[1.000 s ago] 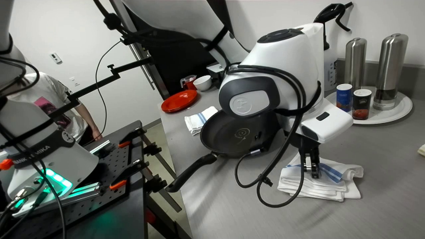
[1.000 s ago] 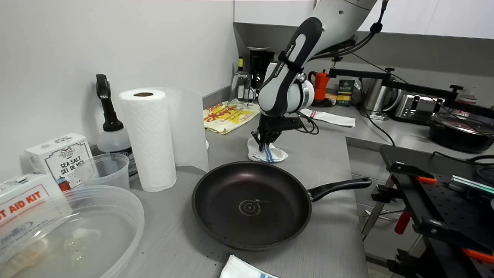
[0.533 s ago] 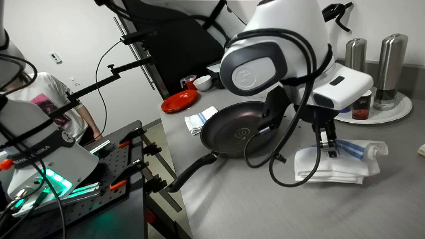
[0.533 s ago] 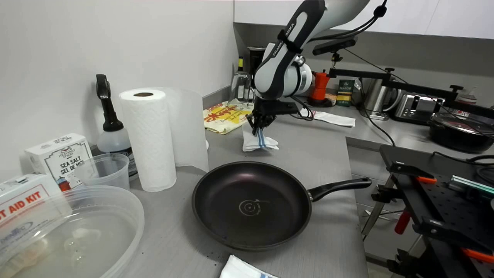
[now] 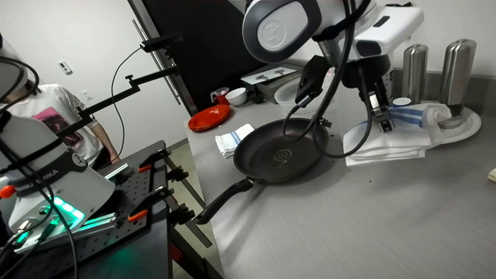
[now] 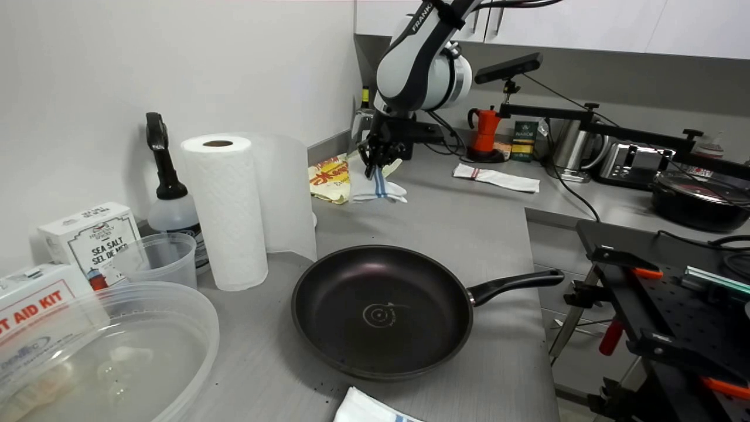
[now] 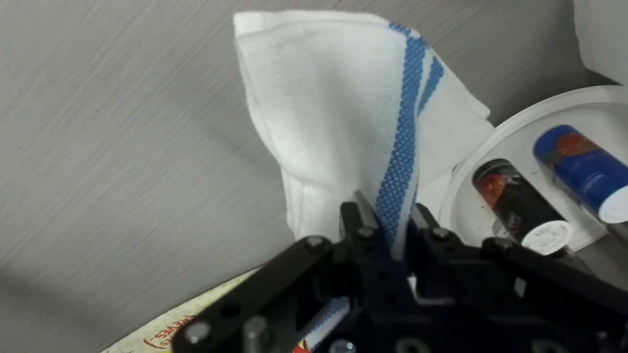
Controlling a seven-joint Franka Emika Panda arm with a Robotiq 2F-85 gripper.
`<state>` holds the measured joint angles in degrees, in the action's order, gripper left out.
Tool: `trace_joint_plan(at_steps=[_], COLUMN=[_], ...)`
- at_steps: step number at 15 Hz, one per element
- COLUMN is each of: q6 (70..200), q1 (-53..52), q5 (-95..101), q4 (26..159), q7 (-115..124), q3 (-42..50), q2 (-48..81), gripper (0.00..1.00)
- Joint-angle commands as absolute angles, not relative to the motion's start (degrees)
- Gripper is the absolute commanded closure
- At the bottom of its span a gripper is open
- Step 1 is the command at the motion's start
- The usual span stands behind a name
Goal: Pick up the kitchen towel and wipe the pan
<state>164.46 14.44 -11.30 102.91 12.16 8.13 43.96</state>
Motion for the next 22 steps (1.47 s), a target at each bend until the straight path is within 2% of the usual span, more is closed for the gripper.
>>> trace_joint_plan(at_steps=[1, 9, 22], q6=[164.5, 160.5, 160.0], q1=[12.2, 11.3, 4.6], q5=[-11.5, -13.1, -12.7], q4=[111.0, 120.2, 129.2], q7=[11.0, 8.7, 8.1], q3=[6.9, 0.1, -5.7], q2=[37.3, 31.0, 31.2], gripper=[0.96, 0.96, 0.96])
